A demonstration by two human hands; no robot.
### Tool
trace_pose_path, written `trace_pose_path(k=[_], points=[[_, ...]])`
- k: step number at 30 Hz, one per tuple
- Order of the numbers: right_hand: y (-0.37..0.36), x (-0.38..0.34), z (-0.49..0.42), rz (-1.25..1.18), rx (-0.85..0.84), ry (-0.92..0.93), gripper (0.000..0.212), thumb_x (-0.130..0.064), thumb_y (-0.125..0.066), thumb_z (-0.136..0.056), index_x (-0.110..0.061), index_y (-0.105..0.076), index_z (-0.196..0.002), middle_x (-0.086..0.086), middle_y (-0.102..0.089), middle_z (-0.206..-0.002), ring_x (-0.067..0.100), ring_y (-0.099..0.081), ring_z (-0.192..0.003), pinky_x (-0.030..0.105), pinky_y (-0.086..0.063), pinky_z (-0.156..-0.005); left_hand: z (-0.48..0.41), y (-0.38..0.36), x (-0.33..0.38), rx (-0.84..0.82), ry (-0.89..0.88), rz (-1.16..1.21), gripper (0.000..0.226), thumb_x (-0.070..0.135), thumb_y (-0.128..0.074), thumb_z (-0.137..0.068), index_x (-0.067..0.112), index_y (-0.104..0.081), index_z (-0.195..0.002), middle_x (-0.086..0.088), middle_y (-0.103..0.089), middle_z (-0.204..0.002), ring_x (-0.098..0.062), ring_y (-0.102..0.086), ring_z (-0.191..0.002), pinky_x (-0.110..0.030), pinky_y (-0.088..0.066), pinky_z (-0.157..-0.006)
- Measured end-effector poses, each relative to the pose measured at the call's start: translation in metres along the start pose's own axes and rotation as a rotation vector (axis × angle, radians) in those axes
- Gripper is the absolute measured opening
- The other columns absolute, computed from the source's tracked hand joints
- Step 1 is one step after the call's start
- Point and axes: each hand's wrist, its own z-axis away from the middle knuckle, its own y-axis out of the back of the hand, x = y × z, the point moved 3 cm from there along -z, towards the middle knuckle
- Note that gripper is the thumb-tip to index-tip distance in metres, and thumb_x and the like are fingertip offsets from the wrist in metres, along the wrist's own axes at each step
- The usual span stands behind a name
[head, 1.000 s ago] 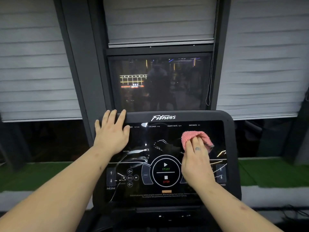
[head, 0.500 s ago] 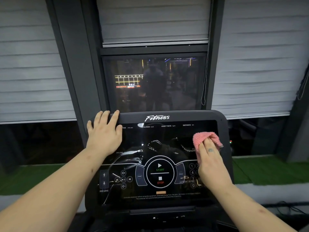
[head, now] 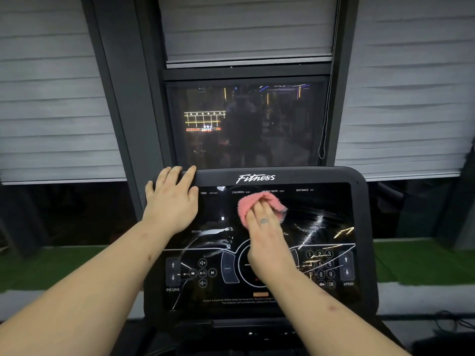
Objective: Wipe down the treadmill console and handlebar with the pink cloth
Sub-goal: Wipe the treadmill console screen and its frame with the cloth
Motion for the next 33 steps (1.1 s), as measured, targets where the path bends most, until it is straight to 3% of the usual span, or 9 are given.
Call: trace_pose_path(k=[3,7,14,17,20,23,26,29,33], points=[[-0.003,0.004,0.008,0.002,-0.045,0.059,0.089,0.012,-0.055,-0.077,-0.006,-0.025,-0.158,0.012,-0.017,-0.168,0.025,-0.009,-0.156,0.047,-0.021,-0.125,0.000,0.001,-0.002,0.008,-0.001,-0.005,0.053,0.042,-0.028,-0.107,0.037,-0.021,-0.160,0.001,-0.022,-0.167,-0.021,-0.008,-0.155,-0.056,-0.008,-0.125],[0.015,0.050,0.031,-0.001,-0.038,-0.034,0.091,0.014,-0.047,-0.079,-0.014,-0.017,-0.161,0.003,-0.006,-0.170,0.011,0.004,-0.155,0.041,-0.017,-0.127,0.000,0.000,-0.002,0.037,0.002,-0.006,0.052,0.041,-0.030,-0.107,0.036,-0.025,-0.158,0.001,-0.027,-0.164,-0.021,-0.012,-0.154,-0.057,-0.011,-0.124],[0.050,0.144,0.071,0.056,0.048,-0.291,0.088,0.020,-0.051,-0.073,-0.005,-0.032,-0.155,0.011,-0.020,-0.167,0.023,-0.014,-0.156,0.047,-0.028,-0.122,0.001,-0.001,0.001,0.064,0.021,0.004,0.051,0.041,-0.030,-0.106,0.036,-0.030,-0.157,0.000,-0.032,-0.162,-0.021,-0.016,-0.152,-0.057,-0.014,-0.123],[0.054,0.146,0.074,0.028,0.103,-0.417,0.079,0.021,-0.051,-0.074,0.000,-0.039,-0.149,0.017,-0.026,-0.162,0.028,-0.020,-0.153,0.048,-0.031,-0.121,0.000,0.001,0.002,0.057,0.019,0.017,0.050,0.040,-0.031,-0.106,0.036,-0.032,-0.157,0.001,-0.033,-0.161,-0.021,-0.017,-0.152,-0.058,-0.014,-0.122],[0.045,0.121,0.066,-0.008,0.132,-0.516,0.080,0.022,-0.049,-0.065,0.005,-0.042,-0.143,0.025,-0.030,-0.157,0.037,-0.022,-0.149,0.047,-0.023,-0.124,-0.001,0.003,0.001,0.041,0.013,0.031,0.050,0.040,-0.031,-0.107,0.036,-0.032,-0.156,0.002,-0.033,-0.161,-0.020,-0.017,-0.152,-0.058,-0.015,-0.122],[0.022,0.079,0.056,-0.027,0.094,-0.412,0.085,0.020,-0.047,-0.061,0.003,-0.040,-0.144,0.024,-0.028,-0.157,0.034,-0.018,-0.150,0.046,-0.017,-0.126,-0.001,0.005,0.000,0.033,0.007,0.041,0.050,0.040,-0.030,-0.107,0.036,-0.032,-0.157,0.002,-0.032,-0.162,-0.020,-0.016,-0.152,-0.057,-0.014,-0.122],[-0.001,0.032,0.053,-0.094,0.005,-0.297,0.096,0.017,-0.045,-0.073,-0.010,-0.016,-0.160,0.009,-0.004,-0.169,0.019,0.005,-0.157,0.038,-0.004,-0.128,-0.001,0.006,-0.002,0.031,-0.002,0.048,0.050,0.040,-0.029,-0.107,0.036,-0.031,-0.157,0.002,-0.032,-0.162,-0.020,-0.016,-0.152,-0.056,-0.013,-0.122],[-0.014,0.000,0.051,-0.102,-0.062,-0.185,0.098,0.016,-0.043,-0.080,-0.015,0.001,-0.162,0.000,0.013,-0.168,0.011,0.023,-0.152,0.037,0.001,-0.128,-0.002,0.005,-0.004,0.030,-0.004,0.058,0.050,0.041,-0.029,-0.107,0.037,-0.032,-0.157,0.003,-0.032,-0.162,-0.019,-0.015,-0.152,-0.055,-0.012,-0.122],[-0.016,0.000,0.053,-0.109,-0.105,-0.086,0.091,0.014,-0.042,-0.085,-0.018,-0.006,-0.162,-0.004,0.007,-0.170,0.005,0.022,-0.149,0.035,-0.001,-0.128,-0.002,0.004,-0.004,0.048,-0.008,0.044,0.050,0.041,-0.029,-0.107,0.036,-0.033,-0.157,0.002,-0.033,-0.161,-0.019,-0.017,-0.151,-0.055,-0.013,-0.121]])
